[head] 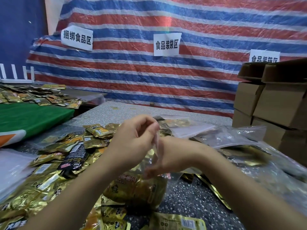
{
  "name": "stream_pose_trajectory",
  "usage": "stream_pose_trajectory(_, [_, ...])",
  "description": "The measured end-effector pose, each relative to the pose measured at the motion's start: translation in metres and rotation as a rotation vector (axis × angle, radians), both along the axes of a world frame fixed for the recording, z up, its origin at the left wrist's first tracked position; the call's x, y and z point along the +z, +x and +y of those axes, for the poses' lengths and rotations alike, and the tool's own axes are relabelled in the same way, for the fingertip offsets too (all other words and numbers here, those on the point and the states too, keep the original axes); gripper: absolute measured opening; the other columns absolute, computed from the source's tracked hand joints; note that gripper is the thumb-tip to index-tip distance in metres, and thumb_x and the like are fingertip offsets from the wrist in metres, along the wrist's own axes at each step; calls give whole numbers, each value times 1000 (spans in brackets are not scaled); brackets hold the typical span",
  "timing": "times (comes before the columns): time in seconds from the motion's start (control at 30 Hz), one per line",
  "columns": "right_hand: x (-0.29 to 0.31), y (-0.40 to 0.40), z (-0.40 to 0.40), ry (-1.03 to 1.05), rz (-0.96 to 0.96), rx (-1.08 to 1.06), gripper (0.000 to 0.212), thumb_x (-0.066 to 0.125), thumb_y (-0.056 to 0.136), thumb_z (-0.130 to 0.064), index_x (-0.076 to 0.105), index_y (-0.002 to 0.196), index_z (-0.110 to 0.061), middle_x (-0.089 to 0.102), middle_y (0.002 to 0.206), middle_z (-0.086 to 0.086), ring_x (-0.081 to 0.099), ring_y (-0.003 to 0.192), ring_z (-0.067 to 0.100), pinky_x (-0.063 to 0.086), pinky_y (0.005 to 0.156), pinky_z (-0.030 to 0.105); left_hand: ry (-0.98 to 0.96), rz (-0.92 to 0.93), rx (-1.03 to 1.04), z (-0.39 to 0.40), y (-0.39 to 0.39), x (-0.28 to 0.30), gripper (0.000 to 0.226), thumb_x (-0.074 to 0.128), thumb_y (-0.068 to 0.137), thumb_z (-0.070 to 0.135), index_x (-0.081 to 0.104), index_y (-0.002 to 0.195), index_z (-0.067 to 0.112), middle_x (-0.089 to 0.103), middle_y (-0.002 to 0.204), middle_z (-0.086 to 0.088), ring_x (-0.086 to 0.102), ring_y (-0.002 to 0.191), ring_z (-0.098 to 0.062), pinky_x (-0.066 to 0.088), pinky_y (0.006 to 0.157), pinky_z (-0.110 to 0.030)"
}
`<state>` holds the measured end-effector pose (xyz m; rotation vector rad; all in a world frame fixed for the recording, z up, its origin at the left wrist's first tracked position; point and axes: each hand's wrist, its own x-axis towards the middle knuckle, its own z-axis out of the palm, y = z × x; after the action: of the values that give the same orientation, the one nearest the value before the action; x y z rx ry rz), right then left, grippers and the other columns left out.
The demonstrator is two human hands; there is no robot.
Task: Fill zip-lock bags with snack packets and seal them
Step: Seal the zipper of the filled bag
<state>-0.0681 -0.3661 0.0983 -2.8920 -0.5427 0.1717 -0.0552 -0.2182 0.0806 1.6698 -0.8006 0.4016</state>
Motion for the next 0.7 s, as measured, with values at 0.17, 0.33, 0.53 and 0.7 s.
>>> stream_pose_trajectory(0.17, [-21,9,9,-111,-67,16,17,56,96,-23,64,88,-11,66,85,9,64,75,23,54,63,36,84,41,138,-4,5,-7,11,55,97,31,63,90,28,65,75,8,60,70,0,44,61,-15])
stream_pose_trajectory(0.33, [-18,22,-11,436,83,-250,18,54,99,-14,69,89,-10,74,90,4,70,88,33,59,79,45,-156,-9,317,4,9,-3,13,48,100,36,57,93,30,62,82,10,58,76,4,45,60,-10])
stream_pose_trajectory(0.53, [21,74,-62,1248,-184,-656,17,55,100,-23,64,103,-9,60,82,4,44,55,11,40,52,24,-215,-20,323,4,7,-1,11,49,101,31,57,93,32,62,82,14,59,77,2,45,58,-11])
stream_pose_trajectory(0.7, [12,103,-112,1515,-82,-892,25,51,103,-21,55,121,-4,57,90,5,47,55,9,48,51,20,-170,24,272,2,8,-4,12,49,100,32,55,90,37,63,85,18,63,74,-6,50,59,-18])
